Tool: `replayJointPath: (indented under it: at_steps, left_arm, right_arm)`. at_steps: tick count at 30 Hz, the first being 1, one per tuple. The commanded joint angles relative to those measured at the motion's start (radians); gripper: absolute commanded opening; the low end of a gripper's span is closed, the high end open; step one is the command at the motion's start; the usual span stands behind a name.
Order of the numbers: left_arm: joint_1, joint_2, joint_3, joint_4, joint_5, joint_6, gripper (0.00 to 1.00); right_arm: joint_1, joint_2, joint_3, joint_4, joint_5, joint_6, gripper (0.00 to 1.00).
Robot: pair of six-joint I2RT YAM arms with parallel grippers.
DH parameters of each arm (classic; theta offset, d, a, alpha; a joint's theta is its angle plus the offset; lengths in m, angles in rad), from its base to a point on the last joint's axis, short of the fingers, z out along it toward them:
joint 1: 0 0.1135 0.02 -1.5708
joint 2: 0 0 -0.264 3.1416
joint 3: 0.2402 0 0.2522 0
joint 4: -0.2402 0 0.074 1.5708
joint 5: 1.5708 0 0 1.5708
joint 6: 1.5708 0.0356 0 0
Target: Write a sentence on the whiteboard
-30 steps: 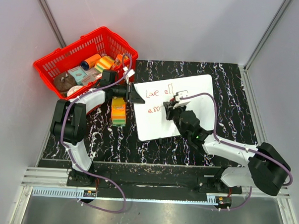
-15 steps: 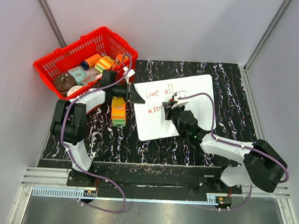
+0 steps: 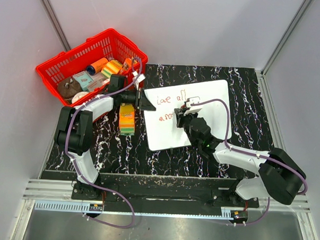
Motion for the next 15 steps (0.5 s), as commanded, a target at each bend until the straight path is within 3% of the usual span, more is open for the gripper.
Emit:
replayJointPath:
  at_steps: [1,15]
  left_arm:
    - [-0.008,0.036,0.014,0.092,-0.383,0.302,0.00]
    - [-0.010,0.036,0.016,0.092,-0.383,0.302,0.00]
  right_arm:
    - [-0.017,0.002,0.017,0.029,0.057,0.012,0.00]
    - [-0.022,0.004,0.019,-0.068,-0.015,0.033,0.00]
